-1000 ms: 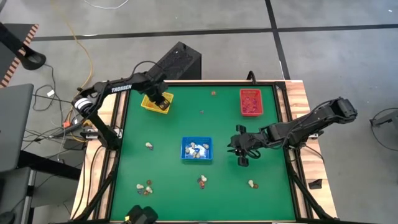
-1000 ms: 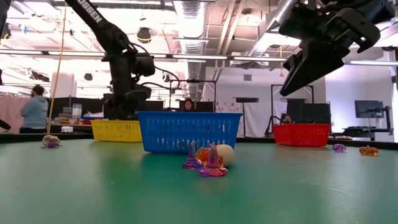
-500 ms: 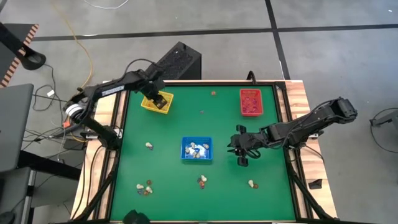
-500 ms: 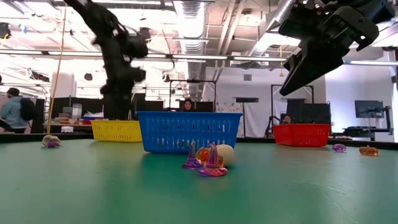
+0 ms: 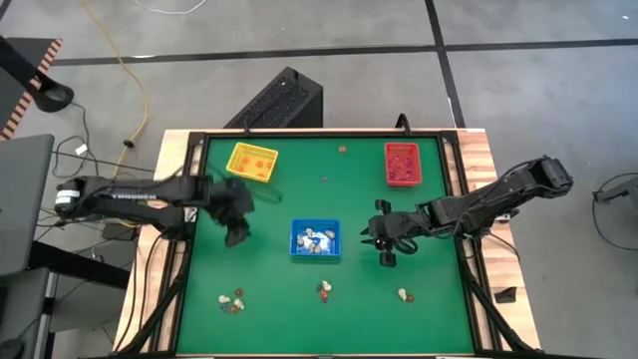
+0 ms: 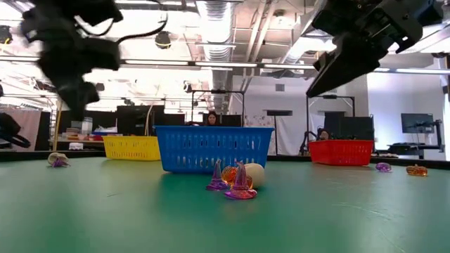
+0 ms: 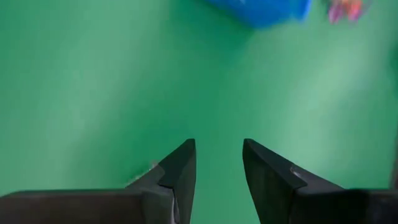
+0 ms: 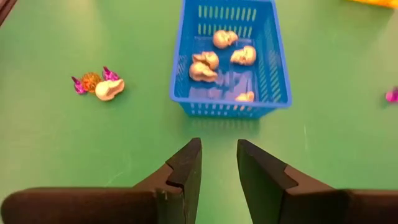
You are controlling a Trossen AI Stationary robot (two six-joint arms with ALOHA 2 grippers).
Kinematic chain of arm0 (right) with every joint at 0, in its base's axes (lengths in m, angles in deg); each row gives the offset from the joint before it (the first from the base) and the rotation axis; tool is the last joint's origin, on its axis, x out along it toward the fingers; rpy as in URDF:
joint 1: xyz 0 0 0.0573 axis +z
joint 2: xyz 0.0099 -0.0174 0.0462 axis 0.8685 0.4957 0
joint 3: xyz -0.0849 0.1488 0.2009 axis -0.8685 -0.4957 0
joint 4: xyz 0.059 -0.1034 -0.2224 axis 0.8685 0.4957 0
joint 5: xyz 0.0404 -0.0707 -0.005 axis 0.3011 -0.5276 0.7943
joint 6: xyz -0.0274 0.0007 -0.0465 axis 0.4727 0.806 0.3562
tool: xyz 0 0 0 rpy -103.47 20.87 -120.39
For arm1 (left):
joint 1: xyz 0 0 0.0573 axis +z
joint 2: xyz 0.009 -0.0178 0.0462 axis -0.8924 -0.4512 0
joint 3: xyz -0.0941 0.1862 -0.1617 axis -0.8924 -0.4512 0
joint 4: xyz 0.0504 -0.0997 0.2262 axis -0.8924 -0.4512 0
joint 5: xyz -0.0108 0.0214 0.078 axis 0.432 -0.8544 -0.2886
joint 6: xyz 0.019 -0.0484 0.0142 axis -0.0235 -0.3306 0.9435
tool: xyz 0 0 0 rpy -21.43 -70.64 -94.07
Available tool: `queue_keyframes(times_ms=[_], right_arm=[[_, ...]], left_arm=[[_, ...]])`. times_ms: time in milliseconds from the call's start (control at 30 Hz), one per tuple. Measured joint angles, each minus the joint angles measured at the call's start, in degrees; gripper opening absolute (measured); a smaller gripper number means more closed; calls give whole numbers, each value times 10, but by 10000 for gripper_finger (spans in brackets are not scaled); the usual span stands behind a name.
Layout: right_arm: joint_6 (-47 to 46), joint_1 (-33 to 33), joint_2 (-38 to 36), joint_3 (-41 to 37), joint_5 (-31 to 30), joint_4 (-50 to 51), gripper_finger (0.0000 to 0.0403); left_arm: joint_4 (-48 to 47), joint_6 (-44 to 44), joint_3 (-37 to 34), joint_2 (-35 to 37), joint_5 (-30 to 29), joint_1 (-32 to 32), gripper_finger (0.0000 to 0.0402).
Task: Sort Halloween decoration
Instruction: Put the white skull toy into the blue bin
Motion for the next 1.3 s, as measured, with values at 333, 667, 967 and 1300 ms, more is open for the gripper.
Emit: queue_keyframes(times_ms=[333, 667, 967, 1300], right_arm=[[50, 0, 0, 0, 0, -31, 134], [102, -11, 0, 0, 0, -33, 133], [102, -56, 0, 0, 0, -92, 134], [89, -76, 0, 0, 1, -128, 134]], left_arm=[[135, -111, -59, 6, -69, -215, 119], [178, -345, -54, -11, -139, -405, 119], [192, -451, -54, -82, -186, -536, 119], [191, -425, -54, -134, -196, -582, 118]])
